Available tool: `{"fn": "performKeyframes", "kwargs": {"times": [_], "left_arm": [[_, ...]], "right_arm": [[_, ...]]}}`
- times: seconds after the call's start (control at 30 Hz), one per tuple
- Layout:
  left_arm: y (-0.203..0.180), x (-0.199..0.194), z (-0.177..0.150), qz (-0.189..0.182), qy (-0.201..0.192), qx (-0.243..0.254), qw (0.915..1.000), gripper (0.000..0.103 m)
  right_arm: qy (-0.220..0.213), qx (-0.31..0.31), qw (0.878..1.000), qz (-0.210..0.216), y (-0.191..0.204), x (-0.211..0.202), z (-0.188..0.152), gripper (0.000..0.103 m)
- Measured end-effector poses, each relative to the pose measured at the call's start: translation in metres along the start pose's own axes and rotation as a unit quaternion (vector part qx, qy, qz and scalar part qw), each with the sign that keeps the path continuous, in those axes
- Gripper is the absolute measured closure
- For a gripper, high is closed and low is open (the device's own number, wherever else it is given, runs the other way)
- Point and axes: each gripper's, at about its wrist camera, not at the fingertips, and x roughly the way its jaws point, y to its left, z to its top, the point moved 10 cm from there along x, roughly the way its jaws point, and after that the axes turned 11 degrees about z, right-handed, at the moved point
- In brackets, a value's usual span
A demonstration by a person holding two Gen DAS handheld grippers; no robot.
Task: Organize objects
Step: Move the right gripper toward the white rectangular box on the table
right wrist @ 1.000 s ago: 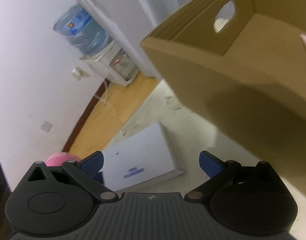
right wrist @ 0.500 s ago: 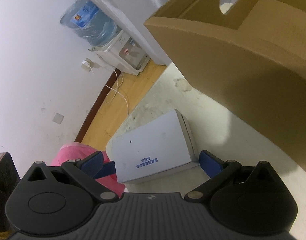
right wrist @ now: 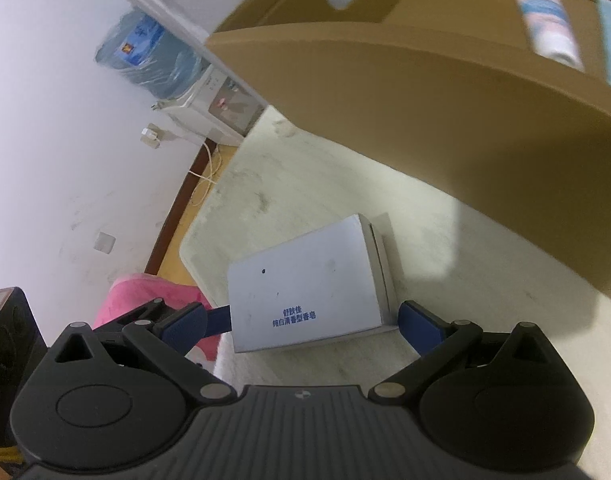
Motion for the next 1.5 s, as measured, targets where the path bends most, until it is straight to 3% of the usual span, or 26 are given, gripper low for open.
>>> {"fn": "performKeyframes", "kwargs": {"times": [0.53,0.93,1.5], "left_arm": [[-0.092,-0.007,-0.032,-0.045,0.025,0.098,0.9939,0.0],[-0.082,0.0,-0.031,-0.035,0.035,0.083,0.9953,0.0],[-0.081,-0.001,-0.032,-0.035,0.006,0.059,0.9976,0.0]], "right_arm": [[-0.058,0.083,0.995,0.003,-0.059,-0.071,-0.053,0.0],[-0.087,0.1,0.991,0.022,-0.064,-0.072,-0.059,0.0],[-0.103,0.092,0.99,0.018,-0.063,-0.072,-0.058,0.0]]}}
